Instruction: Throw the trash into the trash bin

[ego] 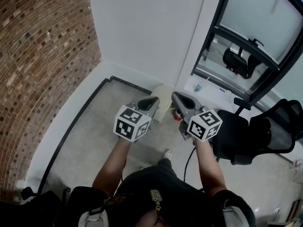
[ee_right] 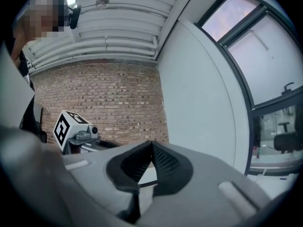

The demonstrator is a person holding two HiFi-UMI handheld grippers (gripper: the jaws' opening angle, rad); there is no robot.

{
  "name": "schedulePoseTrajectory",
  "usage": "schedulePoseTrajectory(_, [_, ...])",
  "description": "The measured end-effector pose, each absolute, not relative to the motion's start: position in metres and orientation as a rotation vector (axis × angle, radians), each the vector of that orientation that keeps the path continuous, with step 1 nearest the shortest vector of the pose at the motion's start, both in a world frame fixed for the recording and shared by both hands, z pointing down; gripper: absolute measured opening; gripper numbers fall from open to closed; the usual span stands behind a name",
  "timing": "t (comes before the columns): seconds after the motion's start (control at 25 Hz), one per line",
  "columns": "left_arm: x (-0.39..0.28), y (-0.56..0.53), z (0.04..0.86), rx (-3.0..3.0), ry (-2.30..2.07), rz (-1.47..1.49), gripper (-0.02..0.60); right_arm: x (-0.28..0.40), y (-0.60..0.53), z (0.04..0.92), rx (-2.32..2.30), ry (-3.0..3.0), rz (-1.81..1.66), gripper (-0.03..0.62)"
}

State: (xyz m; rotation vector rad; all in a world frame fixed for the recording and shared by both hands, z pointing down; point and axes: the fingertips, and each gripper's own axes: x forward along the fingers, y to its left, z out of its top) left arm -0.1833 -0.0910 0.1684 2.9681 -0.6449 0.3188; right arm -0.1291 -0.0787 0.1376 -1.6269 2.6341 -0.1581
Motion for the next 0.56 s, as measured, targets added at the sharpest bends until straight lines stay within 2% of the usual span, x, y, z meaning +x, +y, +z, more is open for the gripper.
schedulePoseTrajectory(0.56, [-0.188,-0.0898,0.1638,2.979,-0.649,0.307,0.006,-0.1354,-0.0784,0.1359,-1.627,2.636,-0.16,0.003])
